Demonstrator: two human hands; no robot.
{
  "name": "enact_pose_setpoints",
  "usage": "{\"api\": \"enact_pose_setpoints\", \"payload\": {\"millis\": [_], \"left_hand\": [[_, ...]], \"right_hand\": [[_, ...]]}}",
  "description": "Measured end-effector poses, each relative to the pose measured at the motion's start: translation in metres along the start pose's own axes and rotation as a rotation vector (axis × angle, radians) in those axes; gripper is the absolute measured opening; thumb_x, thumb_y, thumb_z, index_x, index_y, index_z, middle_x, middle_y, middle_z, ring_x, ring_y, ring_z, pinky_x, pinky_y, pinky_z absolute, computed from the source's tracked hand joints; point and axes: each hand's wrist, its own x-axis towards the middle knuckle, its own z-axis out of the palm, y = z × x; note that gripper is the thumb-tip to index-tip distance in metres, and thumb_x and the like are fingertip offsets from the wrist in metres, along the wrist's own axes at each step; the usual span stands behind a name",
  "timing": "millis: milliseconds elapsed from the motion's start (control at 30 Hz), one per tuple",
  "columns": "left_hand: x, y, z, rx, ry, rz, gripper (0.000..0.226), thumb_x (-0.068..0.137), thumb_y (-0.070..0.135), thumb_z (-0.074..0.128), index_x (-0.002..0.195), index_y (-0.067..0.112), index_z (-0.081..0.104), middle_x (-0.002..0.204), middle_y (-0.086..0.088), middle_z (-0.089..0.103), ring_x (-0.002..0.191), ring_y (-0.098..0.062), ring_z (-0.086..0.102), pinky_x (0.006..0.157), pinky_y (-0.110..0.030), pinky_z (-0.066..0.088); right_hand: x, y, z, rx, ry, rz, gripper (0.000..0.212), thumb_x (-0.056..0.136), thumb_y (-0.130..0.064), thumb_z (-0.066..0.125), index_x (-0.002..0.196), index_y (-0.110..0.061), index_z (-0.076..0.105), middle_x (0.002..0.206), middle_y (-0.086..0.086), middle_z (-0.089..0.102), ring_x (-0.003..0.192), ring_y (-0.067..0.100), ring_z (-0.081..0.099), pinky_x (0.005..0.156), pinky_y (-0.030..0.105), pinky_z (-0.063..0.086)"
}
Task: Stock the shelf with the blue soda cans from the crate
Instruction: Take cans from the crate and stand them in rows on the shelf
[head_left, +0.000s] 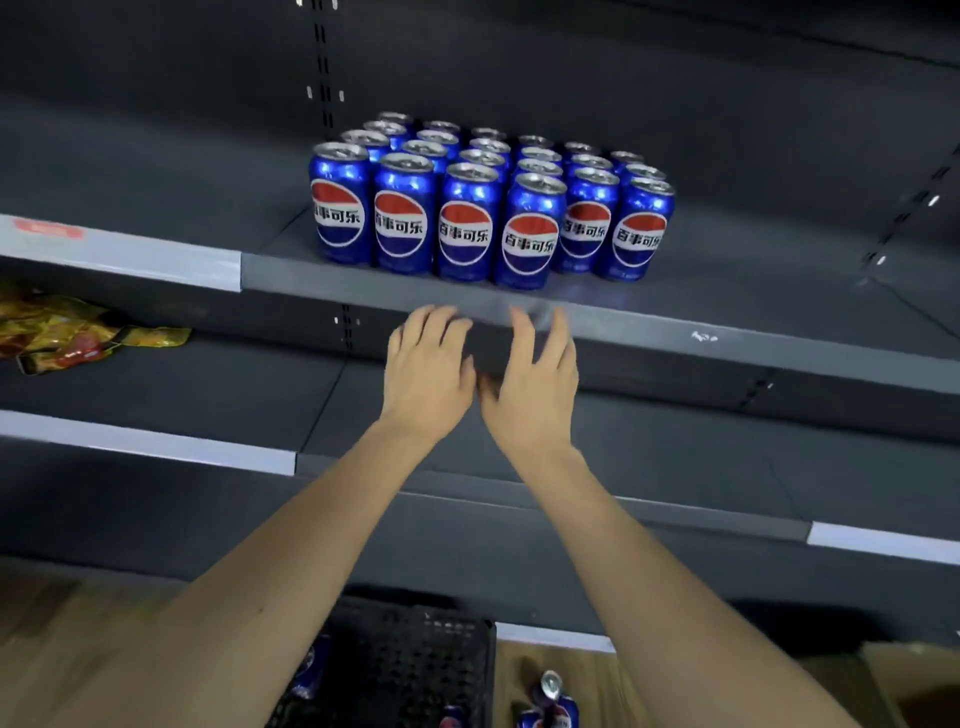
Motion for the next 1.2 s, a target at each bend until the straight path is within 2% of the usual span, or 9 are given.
{"api": "enact_pose_setpoints", "payload": {"millis": [133, 233, 367, 600, 733, 900, 1033, 1100, 1200], "left_hand": [[-0.065, -0.034, 0.022, 0.018, -0.281, -0.147, 0.042, 0.095, 0.022, 0.047, 0.135, 0.013, 0.044, 0.144, -0.002, 0.041, 0.129, -0.024, 0.038, 0.105, -0.037, 0.027], [-0.11, -0.062, 0.032, 0.036, -0.423, -0.246, 0.043, 0.095, 0.024, 0.045, 0.137, 0.015, 0.042, 0.139, -0.003, 0.046, 0.128, -0.025, 0.04, 0.104, -0.037, 0.029], [-0.164, -0.097, 0.037, 0.1, -0.558, -0.36, 0.043, 0.094, 0.024, 0.046, 0.136, 0.014, 0.043, 0.134, -0.008, 0.05, 0.125, -0.028, 0.041, 0.101, -0.038, 0.03], [-0.257, -0.138, 0.054, 0.123, -0.675, -0.567, 0.039, 0.09, 0.02, 0.049, 0.129, 0.012, 0.049, 0.129, -0.011, 0.055, 0.122, -0.031, 0.044, 0.097, -0.038, 0.035], [-0.302, -0.149, 0.076, 0.185, -0.784, -0.641, 0.04, 0.09, 0.024, 0.048, 0.128, 0.013, 0.05, 0.129, -0.008, 0.056, 0.12, -0.03, 0.046, 0.093, -0.037, 0.038], [-0.348, -0.16, 0.123, 0.204, -0.867, -0.722, 0.046, 0.093, 0.026, 0.046, 0.138, 0.016, 0.043, 0.138, -0.005, 0.049, 0.128, -0.026, 0.041, 0.101, -0.035, 0.034], [-0.391, -0.176, 0.182, 0.208, -0.887, -0.836, 0.049, 0.094, 0.027, 0.044, 0.142, 0.017, 0.036, 0.138, -0.006, 0.049, 0.128, -0.025, 0.042, 0.1, -0.035, 0.036], [-0.417, -0.19, 0.219, 0.172, -0.886, -0.91, 0.052, 0.094, 0.026, 0.044, 0.145, 0.019, 0.032, 0.132, -0.009, 0.053, 0.119, -0.027, 0.049, 0.091, -0.035, 0.042], [-0.455, -0.216, 0.279, 0.162, -0.88, -0.954, 0.055, 0.095, 0.023, 0.043, 0.147, 0.02, 0.027, 0.116, -0.011, 0.061, 0.098, -0.027, 0.059, 0.067, -0.032, 0.044]], "right_hand": [[-0.064, 0.017, 0.028, -0.123, -0.338, 0.043, 0.071, 0.091, -0.04, 0.057, 0.148, -0.02, 0.021, 0.159, 0.012, 0.0, 0.145, 0.034, 0.006, 0.117, 0.049, 0.014], [-0.104, 0.028, 0.048, -0.153, -0.573, 0.056, 0.071, 0.094, -0.048, 0.048, 0.149, -0.019, 0.015, 0.159, 0.006, -0.002, 0.146, 0.027, 0.0, 0.119, 0.043, 0.009], [-0.148, 0.038, 0.078, -0.165, -0.823, 0.057, 0.075, 0.093, -0.05, 0.049, 0.15, -0.014, 0.015, 0.158, 0.006, 0.006, 0.146, 0.026, 0.003, 0.119, 0.04, 0.011], [-0.215, 0.056, 0.132, -0.208, -1.083, 0.021, 0.076, 0.089, -0.047, 0.058, 0.147, -0.014, 0.023, 0.156, 0.008, 0.015, 0.142, 0.029, 0.015, 0.116, 0.041, 0.021], [-0.246, 0.073, 0.166, -0.246, -1.178, -0.032, 0.079, 0.085, -0.048, 0.062, 0.146, -0.014, 0.027, 0.153, 0.008, 0.023, 0.14, 0.029, 0.021, 0.116, 0.039, 0.021], [-0.266, 0.087, 0.227, -0.189, -1.235, -0.011, 0.074, 0.09, -0.048, 0.055, 0.149, -0.015, 0.023, 0.157, 0.008, 0.016, 0.142, 0.03, 0.017, 0.116, 0.037, 0.019], [-0.291, 0.101, 0.295, -0.139, -1.234, -0.056, 0.072, 0.093, -0.048, 0.051, 0.15, -0.015, 0.019, 0.158, 0.008, 0.012, 0.143, 0.029, 0.017, 0.116, 0.037, 0.022], [-0.308, 0.113, 0.332, -0.151, -1.247, -0.089, 0.072, 0.094, -0.048, 0.049, 0.151, -0.017, 0.017, 0.159, 0.007, 0.008, 0.143, 0.028, 0.016, 0.115, 0.036, 0.022], [-0.338, 0.137, 0.392, -0.165, -1.274, -0.12, 0.07, 0.095, -0.047, 0.048, 0.151, -0.018, 0.017, 0.16, 0.005, 0.005, 0.144, 0.027, 0.016, 0.114, 0.035, 0.023]]}}
